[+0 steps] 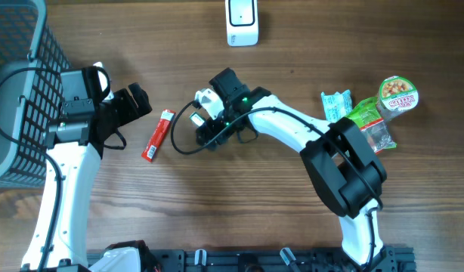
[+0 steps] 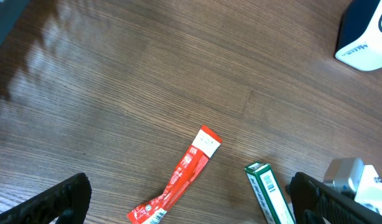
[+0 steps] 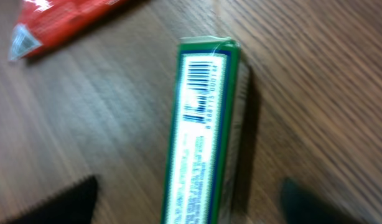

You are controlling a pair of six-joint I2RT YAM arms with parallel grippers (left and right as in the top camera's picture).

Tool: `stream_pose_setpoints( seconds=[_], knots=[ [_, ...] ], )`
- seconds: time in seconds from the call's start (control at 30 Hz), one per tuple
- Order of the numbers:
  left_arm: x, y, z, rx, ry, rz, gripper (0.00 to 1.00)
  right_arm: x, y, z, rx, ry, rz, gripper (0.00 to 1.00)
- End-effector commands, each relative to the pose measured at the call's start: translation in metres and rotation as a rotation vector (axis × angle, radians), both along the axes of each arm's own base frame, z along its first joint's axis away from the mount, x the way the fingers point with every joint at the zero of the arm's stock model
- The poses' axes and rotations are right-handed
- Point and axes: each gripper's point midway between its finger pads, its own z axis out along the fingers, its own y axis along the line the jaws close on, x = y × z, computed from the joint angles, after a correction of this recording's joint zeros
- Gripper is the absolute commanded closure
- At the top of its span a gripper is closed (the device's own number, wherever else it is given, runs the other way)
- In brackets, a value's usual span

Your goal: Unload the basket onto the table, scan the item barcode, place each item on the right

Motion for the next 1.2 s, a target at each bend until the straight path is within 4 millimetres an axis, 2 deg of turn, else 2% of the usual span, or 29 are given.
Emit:
stream_pose_setpoints(
  seconds=[0.0, 0.13, 0.2, 0.27, 0.4, 0.5, 0.63, 0.73, 0.83, 0.93, 1.13, 1.17],
  knots=[
    [0.003, -0.002, 0.006, -0.003, -0.017, -0.008, 0.00, 0.016, -0.011, 0.010, -0.061, -0.052, -0.130, 0.00],
    [0.003, -0.002, 0.006, -0.003, -0.017, -0.008, 0.00, 0.011, -0.014, 0.008, -0.074, -0.021, -0.147, 0.00],
    [0.003, -0.002, 0.006, -0.003, -0.017, -0.008, 0.00, 0.013, -0.015, 0.010, -0.078, -0.033, -0.147, 0.16],
    [0.003, -0.002, 0.006, -0.003, -0.017, -0.008, 0.00, 0.015, -0.014, 0.018, -0.068, -0.051, -0.151, 0.20],
    [0.003, -0.002, 0.006, -0.003, -0.017, -0.008, 0.00, 0.020, -0.012, 0.050, -0.024, -0.107, -0.156, 0.25],
    [0.003, -0.002, 0.006, -0.003, -0.017, -0.008, 0.00, 0.021, -0.012, 0.059, -0.014, -0.125, -0.160, 0.29],
    [0.003, -0.002, 0.006, -0.003, -0.017, -0.008, 0.00, 0.014, -0.011, 0.053, -0.027, -0.110, -0.151, 0.37],
    [0.003, -0.002, 0.006, -0.003, -0.017, -0.008, 0.00, 0.006, -0.011, 0.040, -0.067, -0.113, -0.141, 0.39],
    [0.003, -0.002, 0.006, -0.003, -0.017, -0.008, 0.00, 0.007, -0.017, 0.026, -0.141, -0.157, -0.156, 0.40],
    [0.003, -0.002, 0.006, -0.003, -0.017, -0.008, 0.00, 0.002, -0.011, 0.020, -0.145, -0.160, -0.137, 0.40],
    [0.003, -0.002, 0.006, -0.003, -0.017, -0.008, 0.00, -0.003, -0.008, 0.002, -0.163, -0.126, -0.152, 0.48],
    [0.003, -0.002, 0.006, -0.003, -0.017, -0.008, 0.00, -0.003, -0.008, 0.000, -0.166, -0.120, -0.156, 0.52]
  ],
)
